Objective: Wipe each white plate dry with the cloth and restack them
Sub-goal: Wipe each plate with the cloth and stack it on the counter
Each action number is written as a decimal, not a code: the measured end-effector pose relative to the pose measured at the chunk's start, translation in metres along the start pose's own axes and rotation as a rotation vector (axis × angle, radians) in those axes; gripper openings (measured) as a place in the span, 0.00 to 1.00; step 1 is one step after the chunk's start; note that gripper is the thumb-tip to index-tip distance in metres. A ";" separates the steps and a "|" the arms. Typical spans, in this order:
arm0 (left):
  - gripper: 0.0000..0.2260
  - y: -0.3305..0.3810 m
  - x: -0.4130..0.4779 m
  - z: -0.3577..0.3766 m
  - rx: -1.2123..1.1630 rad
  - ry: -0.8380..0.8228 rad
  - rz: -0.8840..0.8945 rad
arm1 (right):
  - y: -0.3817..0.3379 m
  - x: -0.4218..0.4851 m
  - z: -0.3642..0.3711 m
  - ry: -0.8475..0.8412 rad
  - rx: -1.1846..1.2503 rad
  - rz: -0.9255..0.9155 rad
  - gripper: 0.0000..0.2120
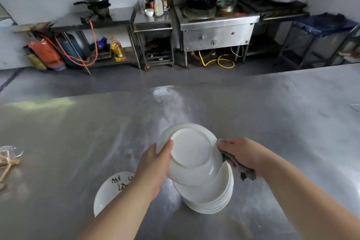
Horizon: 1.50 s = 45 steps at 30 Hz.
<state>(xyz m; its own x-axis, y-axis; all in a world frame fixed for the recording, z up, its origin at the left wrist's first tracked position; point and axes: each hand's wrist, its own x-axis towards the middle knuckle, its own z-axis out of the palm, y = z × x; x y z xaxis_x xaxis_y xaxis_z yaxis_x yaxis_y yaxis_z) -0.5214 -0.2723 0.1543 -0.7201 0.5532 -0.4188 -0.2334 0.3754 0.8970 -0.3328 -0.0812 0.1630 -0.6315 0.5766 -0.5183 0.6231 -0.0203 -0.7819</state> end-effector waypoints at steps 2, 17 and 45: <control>0.32 -0.003 0.004 0.013 0.101 0.047 0.050 | 0.008 0.001 -0.006 -0.002 0.132 -0.030 0.21; 0.33 -0.043 0.014 0.036 0.223 -0.117 0.044 | 0.052 0.008 0.009 0.210 -0.065 -0.118 0.09; 0.18 -0.151 0.070 -0.144 0.507 0.176 -0.021 | -0.041 0.034 0.188 0.199 -0.611 -0.388 0.12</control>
<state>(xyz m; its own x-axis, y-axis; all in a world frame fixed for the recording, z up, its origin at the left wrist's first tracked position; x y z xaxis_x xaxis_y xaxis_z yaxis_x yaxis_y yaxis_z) -0.6304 -0.3971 0.0099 -0.8274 0.4249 -0.3672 0.0644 0.7213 0.6896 -0.4667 -0.2142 0.1117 -0.7990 0.5878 -0.1272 0.5545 0.6381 -0.5342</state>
